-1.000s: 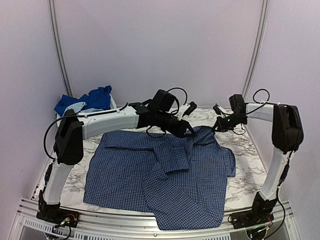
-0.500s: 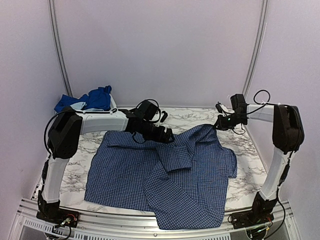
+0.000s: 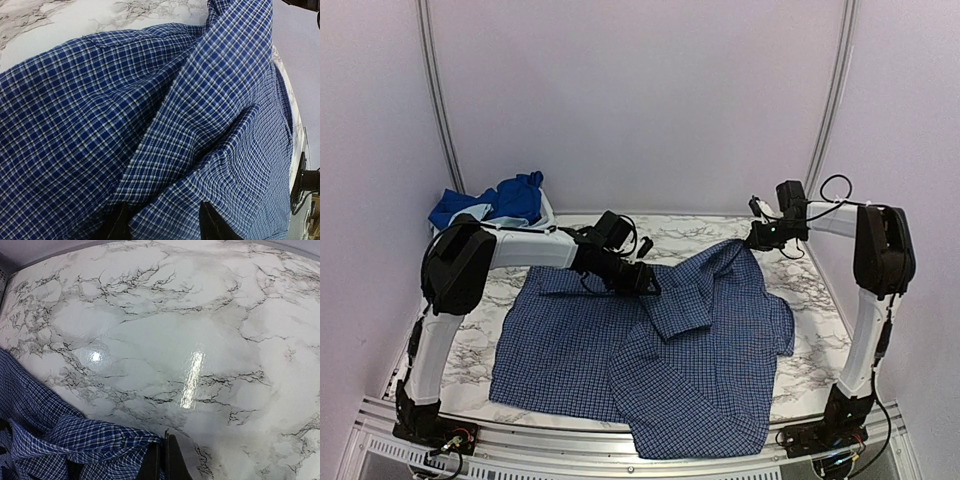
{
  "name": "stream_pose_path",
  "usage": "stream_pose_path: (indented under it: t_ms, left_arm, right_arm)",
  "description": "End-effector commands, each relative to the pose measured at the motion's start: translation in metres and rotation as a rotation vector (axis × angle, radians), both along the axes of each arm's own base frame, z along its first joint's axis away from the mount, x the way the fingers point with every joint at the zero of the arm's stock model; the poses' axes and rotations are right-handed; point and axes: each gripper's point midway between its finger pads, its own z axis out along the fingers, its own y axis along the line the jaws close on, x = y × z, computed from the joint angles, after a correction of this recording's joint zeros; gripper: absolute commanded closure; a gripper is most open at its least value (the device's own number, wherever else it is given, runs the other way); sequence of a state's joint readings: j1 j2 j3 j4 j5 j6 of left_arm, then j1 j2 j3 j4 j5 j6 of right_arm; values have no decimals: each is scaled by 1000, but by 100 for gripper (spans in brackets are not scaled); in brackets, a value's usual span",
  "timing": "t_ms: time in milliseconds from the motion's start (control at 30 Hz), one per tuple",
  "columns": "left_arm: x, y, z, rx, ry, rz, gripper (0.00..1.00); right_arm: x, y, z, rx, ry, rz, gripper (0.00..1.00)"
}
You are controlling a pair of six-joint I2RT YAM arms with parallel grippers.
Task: Fold and stack the mixed laundry pile
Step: Fold the flattened shirt at the center of the board.
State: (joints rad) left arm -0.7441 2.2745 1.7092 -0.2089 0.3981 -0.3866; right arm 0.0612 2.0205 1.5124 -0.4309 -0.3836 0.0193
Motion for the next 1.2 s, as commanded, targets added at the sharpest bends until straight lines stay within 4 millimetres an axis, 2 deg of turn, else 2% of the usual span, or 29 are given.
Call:
stream_pose_path:
  t_ms: [0,167,200,333,467,600,700,733,767,833,867,900,967,1000,1067,1100,1133,1167]
  left_arm:
    - [3,-17,8,-73,17,-41,60]
    - [-3,-31,30,-118,-16,-93,97]
    - [-6,-35,37,-127,-29,-106,100]
    - [-29,-59,72,-171,-99,-191,100]
    - [-73,-97,107,-203,-189,-336,100]
    - [-129,-126,103,-101,-294,-532,100]
    - [-165,-129,96,-22,-372,-648,100]
    - [-175,-129,97,-8,-394,-671,100]
    - [-182,-128,99,13,-425,-689,98]
    - [-189,-124,104,59,-490,-700,48]
    - [-191,-122,110,74,-523,-698,34]
    - [-190,-119,117,88,-546,-676,24]
    - [-169,-107,132,110,-563,-558,5]
    - [-157,-99,138,112,-553,-495,2]
    - [-129,-74,150,85,-498,-352,1]
    - [-113,-57,152,69,-462,-269,1]
    - [-97,-39,157,32,-430,-174,1]
    - [-84,-16,148,0,-356,-68,1]
  right_arm:
    - [18,-5,11,-7,-36,-29,100]
    - [16,-6,6,-14,-24,-27,100]
    - [15,-7,5,-18,-20,-27,100]
    - [10,-9,0,-31,-10,-27,100]
    - [5,-13,-6,-50,2,-30,100]
    - [0,-17,-9,-49,16,-41,100]
    - [-5,-21,-4,-43,24,-60,100]
    - [-6,-25,1,-43,26,-72,89]
    - [-7,-29,5,-50,32,-92,75]
    - [-11,-41,19,-56,35,-149,54]
    - [-14,-45,25,-51,41,-182,45]
    - [-18,-58,34,-46,39,-225,39]
    - [-32,-72,46,-40,49,-284,28]
    - [-40,-76,53,-33,49,-304,26]
    - [-59,-75,62,3,58,-320,21]
    - [-70,-68,73,42,49,-304,20]
    - [-81,-60,74,89,64,-285,20]
    - [-92,-50,77,141,77,-262,20]
